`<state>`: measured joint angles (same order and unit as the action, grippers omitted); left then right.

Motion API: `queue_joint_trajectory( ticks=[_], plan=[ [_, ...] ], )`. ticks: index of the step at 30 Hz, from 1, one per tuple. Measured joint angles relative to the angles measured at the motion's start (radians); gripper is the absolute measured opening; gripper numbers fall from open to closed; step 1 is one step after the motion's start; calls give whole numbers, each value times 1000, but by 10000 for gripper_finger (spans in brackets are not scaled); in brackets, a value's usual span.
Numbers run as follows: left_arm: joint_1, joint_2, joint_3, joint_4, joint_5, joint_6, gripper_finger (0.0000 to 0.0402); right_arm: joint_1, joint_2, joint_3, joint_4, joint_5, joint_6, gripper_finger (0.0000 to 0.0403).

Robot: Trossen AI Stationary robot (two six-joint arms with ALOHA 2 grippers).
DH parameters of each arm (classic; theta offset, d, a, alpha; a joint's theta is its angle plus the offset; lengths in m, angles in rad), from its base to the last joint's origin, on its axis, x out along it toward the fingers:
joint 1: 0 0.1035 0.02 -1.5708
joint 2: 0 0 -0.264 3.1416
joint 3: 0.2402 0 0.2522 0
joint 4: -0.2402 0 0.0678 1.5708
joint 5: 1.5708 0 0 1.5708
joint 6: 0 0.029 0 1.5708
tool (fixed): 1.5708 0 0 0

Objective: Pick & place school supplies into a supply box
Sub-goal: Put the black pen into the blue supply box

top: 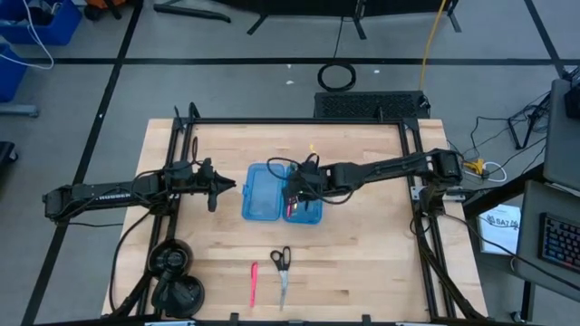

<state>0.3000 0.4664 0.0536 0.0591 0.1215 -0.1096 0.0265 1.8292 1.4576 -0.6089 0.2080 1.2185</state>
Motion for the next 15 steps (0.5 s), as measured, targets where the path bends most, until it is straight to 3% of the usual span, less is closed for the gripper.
queue_joint_trajectory(
  ticks=[4, 15],
  plan=[
    [0, 0, 0, -5, 0, 0, 47, -19, 2, -126, 174, -11, 58, 25],
    [0, 0, 0, 2, -1, 15, 47, -81, 3, -162, 112, -84, 79, 25]
  ],
)
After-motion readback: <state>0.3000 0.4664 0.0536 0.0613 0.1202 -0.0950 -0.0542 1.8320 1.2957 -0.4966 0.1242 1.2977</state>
